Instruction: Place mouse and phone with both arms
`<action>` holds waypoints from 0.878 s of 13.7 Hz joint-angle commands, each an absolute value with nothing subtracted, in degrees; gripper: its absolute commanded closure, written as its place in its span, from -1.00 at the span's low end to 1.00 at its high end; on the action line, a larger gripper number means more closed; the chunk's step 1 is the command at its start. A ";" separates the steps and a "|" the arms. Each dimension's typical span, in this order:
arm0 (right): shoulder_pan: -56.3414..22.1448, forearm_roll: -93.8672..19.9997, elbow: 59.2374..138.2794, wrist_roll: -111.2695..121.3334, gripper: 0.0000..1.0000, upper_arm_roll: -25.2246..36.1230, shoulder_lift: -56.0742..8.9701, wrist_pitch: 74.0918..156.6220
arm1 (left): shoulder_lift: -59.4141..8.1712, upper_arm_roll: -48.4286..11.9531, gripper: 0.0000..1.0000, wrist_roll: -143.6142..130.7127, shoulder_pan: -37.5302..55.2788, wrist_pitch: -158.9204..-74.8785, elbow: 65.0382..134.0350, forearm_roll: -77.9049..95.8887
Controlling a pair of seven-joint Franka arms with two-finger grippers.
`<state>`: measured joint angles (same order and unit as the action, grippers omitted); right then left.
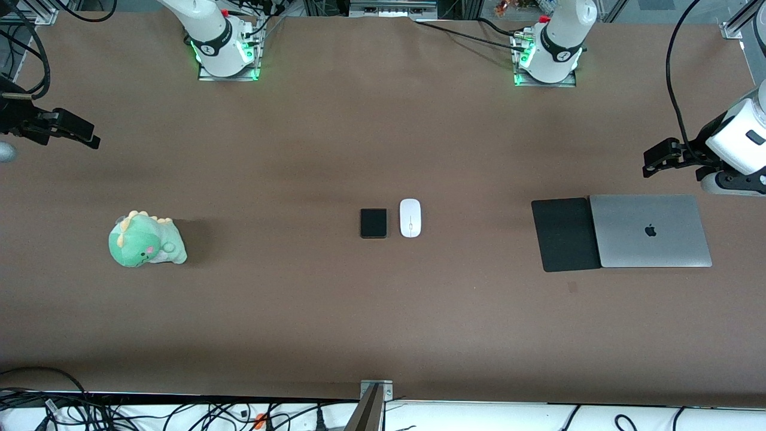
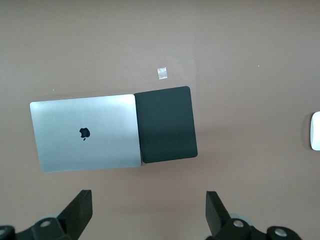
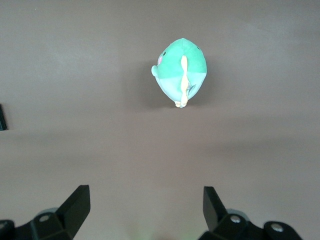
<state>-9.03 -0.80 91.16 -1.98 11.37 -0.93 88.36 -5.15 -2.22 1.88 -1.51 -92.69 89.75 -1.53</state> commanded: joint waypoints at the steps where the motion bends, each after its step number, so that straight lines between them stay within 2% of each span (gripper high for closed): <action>1: -9.14 -0.79 90.97 -1.41 -1.00 11.34 -1.05 87.63 | -5.63 -1.85 -1.00 3.43 -1.76 -91.49 88.42 0.00; 12: -12.30 -1.58 92.64 -2.72 -1.00 11.34 -5.62 86.92 | -5.63 -1.76 -1.00 3.43 -1.76 -91.41 88.42 0.00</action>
